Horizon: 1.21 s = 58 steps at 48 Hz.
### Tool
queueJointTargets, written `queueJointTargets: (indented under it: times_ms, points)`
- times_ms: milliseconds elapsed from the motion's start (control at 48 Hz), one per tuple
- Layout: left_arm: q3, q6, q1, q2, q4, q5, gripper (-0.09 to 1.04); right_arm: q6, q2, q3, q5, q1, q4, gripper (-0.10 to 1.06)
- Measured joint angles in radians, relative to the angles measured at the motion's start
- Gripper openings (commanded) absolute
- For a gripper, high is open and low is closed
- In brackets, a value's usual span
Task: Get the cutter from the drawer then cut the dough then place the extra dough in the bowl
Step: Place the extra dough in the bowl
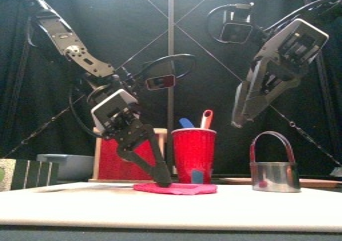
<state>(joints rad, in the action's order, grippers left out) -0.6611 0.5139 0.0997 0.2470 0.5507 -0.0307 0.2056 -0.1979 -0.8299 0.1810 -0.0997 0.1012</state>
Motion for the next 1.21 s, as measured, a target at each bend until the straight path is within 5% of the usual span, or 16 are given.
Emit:
queueJointTargets:
  times_ms: [229,604,1208]
  points:
    - [-0.014,-0.002,-0.002,-0.046,-0.046,0.035,0.54,0.0,0.003,0.0,0.0,0.0,0.0,0.79]
    - [-0.08,0.0,-0.051,-0.336,-0.101,0.015,0.54,0.0,0.003,0.0,0.003,0.0,0.0,0.79]
    - [-0.385,0.002,-0.299,-0.85,-0.121,-0.083,0.54,-0.002,0.014,-0.009,0.005,0.0,0.02,0.79]
